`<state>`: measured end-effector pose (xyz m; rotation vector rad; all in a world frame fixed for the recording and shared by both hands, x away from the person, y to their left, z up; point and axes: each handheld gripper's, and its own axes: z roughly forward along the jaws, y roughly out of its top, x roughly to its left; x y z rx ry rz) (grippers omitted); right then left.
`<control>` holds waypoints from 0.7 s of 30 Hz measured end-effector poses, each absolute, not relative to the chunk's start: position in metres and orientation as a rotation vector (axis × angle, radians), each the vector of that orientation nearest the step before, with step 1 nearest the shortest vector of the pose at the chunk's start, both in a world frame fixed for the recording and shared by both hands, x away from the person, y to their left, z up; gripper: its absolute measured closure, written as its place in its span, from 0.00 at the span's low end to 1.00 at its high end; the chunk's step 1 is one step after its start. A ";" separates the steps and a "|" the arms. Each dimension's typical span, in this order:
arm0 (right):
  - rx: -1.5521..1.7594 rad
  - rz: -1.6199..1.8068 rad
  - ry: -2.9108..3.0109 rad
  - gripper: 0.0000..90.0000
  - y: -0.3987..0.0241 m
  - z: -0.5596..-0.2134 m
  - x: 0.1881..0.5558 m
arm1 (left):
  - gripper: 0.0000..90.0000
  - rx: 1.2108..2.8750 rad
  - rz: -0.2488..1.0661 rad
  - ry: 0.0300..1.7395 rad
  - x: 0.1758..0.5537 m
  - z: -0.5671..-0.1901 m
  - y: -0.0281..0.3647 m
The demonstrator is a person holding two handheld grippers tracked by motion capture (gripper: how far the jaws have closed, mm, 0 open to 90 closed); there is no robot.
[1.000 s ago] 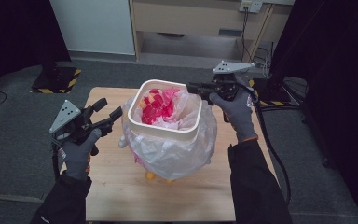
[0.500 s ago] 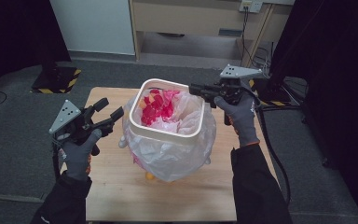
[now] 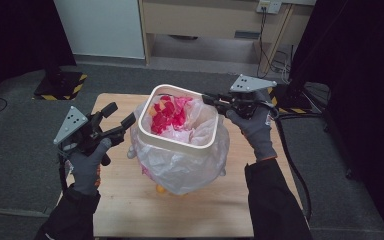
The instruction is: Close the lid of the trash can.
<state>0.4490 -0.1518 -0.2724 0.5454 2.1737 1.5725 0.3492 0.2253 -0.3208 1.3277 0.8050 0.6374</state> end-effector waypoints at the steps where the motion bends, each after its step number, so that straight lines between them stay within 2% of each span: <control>1: 0.548 1.564 2.169 0.88 -0.151 -0.273 0.448 | 0.26 1.325 0.637 0.797 0.350 -0.319 0.224; 6: 0.575 1.554 2.138 0.85 -0.148 -0.274 0.445 | 0.25 1.292 0.629 0.753 0.350 -0.303 0.216; 9: 0.584 1.579 2.113 0.76 -0.146 -0.277 0.443 | 0.23 1.298 0.633 0.729 0.351 -0.291 0.212; 13: 0.600 1.622 2.085 0.72 -0.144 -0.280 0.441 | 0.20 1.363 0.630 0.692 0.351 -0.279 0.202; 17: 0.615 1.651 2.060 0.71 -0.144 -0.282 0.440 | 0.19 1.445 0.658 0.717 0.353 -0.283 0.195; 21: 0.609 1.641 2.046 0.69 -0.143 -0.282 0.438 | 0.22 1.453 0.645 0.750 0.356 -0.293 0.193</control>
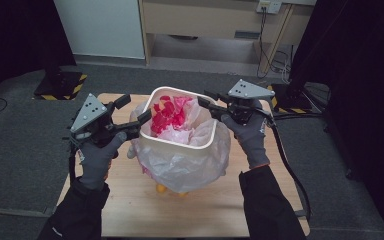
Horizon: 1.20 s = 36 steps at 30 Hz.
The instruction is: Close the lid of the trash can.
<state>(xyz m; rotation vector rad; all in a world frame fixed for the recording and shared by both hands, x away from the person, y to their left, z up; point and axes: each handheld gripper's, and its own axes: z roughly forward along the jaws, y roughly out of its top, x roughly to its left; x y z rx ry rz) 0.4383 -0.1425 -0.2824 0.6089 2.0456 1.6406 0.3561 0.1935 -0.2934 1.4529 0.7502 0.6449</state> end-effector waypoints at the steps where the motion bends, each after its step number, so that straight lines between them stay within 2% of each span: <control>1: 0.608 1.639 2.043 0.69 -0.142 -0.283 0.438 | 0.22 1.466 0.650 0.756 0.357 -0.296 0.193; 4: 0.586 1.627 2.037 0.69 -0.140 -0.284 0.437 | 0.25 1.504 0.646 0.771 0.359 -0.307 0.190; 7: 0.563 1.611 2.026 0.71 -0.140 -0.287 0.435 | 0.25 1.448 0.606 0.782 0.361 -0.315 0.192; 11: 0.572 1.581 2.015 0.72 -0.139 -0.295 0.434 | 0.25 1.448 0.607 0.781 0.362 -0.316 0.190; 17: 0.622 1.709 1.903 0.70 -0.143 -0.310 0.433 | 0.25 1.450 0.608 0.800 0.365 -0.317 0.188; 21: 0.665 1.687 1.879 0.60 -0.143 -0.308 0.432 | 0.25 1.451 0.613 0.809 0.369 -0.315 0.188; 23: 0.683 1.670 1.857 0.60 -0.144 -0.307 0.433 | 0.25 1.439 0.637 0.819 0.373 -0.312 0.187; 26: 0.726 1.696 1.820 0.54 -0.145 -0.305 0.436 | 0.25 1.413 0.664 0.841 0.379 -0.309 0.187; 33: 0.745 1.693 1.752 0.55 -0.142 -0.301 0.437 | 0.24 1.405 0.657 0.853 0.385 -0.312 0.188; 36: 0.736 1.653 1.746 0.60 -0.140 -0.305 0.438 | 0.24 1.417 0.673 0.851 0.387 -0.313 0.189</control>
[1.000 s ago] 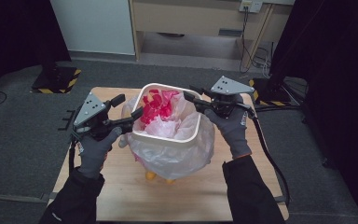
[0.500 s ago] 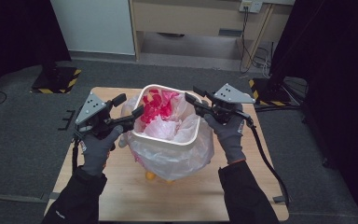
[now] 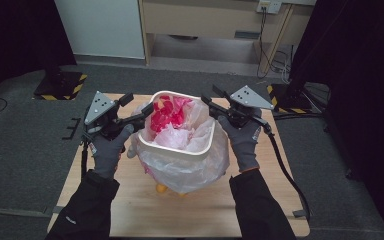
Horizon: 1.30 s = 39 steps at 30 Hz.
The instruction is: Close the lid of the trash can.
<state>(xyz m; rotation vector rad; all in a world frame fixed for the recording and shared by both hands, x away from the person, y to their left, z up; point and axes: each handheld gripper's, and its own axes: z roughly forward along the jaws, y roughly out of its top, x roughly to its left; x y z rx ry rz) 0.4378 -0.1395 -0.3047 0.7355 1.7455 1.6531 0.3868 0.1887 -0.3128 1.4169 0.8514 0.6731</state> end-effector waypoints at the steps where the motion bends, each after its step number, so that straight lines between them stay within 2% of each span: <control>1: 0.723 1.642 1.745 0.61 -0.139 -0.306 0.437 | 0.24 1.425 0.676 0.854 0.388 -0.314 0.189; 6: 0.754 1.641 1.762 0.69 -0.137 -0.308 0.438 | 0.24 1.411 0.658 0.868 0.390 -0.317 0.188; 8: 0.760 1.641 1.762 0.69 -0.138 -0.308 0.438 | 0.24 1.414 0.667 0.869 0.391 -0.316 0.188; 12: 0.779 1.632 1.758 0.61 -0.138 -0.307 0.436 | 0.26 1.424 0.693 0.862 0.387 -0.314 0.190; 13: 0.805 1.598 1.738 0.55 -0.140 -0.304 0.436 | 0.26 1.386 0.663 0.856 0.384 -0.312 0.195; 16: 0.817 1.592 1.694 0.56 -0.149 -0.303 0.433 | 0.26 1.331 0.667 0.852 0.375 -0.308 0.209; 20: 0.859 1.601 1.674 0.52 -0.168 -0.303 0.430 | 0.26 1.346 0.707 0.869 0.363 -0.310 0.230; 30: 0.977 1.575 1.692 0.47 -0.215 -0.340 0.407 | 0.26 1.520 0.703 0.987 0.344 -0.369 0.257; 39: 1.050 1.508 1.764 0.45 -0.239 -0.388 0.384 | 0.26 1.691 0.660 1.040 0.332 -0.420 0.261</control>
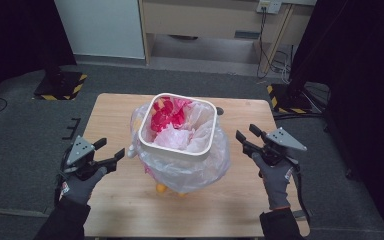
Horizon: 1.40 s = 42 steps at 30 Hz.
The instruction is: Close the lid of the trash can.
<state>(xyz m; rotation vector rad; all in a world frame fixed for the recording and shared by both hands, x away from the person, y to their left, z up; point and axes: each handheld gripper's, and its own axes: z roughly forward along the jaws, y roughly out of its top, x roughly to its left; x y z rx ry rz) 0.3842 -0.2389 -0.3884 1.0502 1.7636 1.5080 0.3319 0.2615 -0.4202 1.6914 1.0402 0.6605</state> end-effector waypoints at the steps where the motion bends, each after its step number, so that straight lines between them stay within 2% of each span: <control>1: 1.055 1.503 1.779 0.45 -0.240 -0.393 0.382 | 0.26 1.704 0.655 1.046 0.331 -0.425 0.262; 16: 1.146 1.288 2.018 0.42 -0.246 -0.465 0.373 | 0.25 1.905 0.553 1.147 0.334 -0.480 0.274; 27: 1.289 1.089 2.112 0.40 -0.276 -0.499 0.384 | 0.22 2.013 0.511 1.309 0.347 -0.510 0.298; 33: 1.394 1.074 2.065 0.37 -0.294 -0.508 0.387 | 0.20 2.040 0.487 1.341 0.354 -0.520 0.308; 42: 1.418 1.006 2.102 0.34 -0.297 -0.522 0.391 | 0.14 2.059 0.496 1.349 0.358 -0.528 0.310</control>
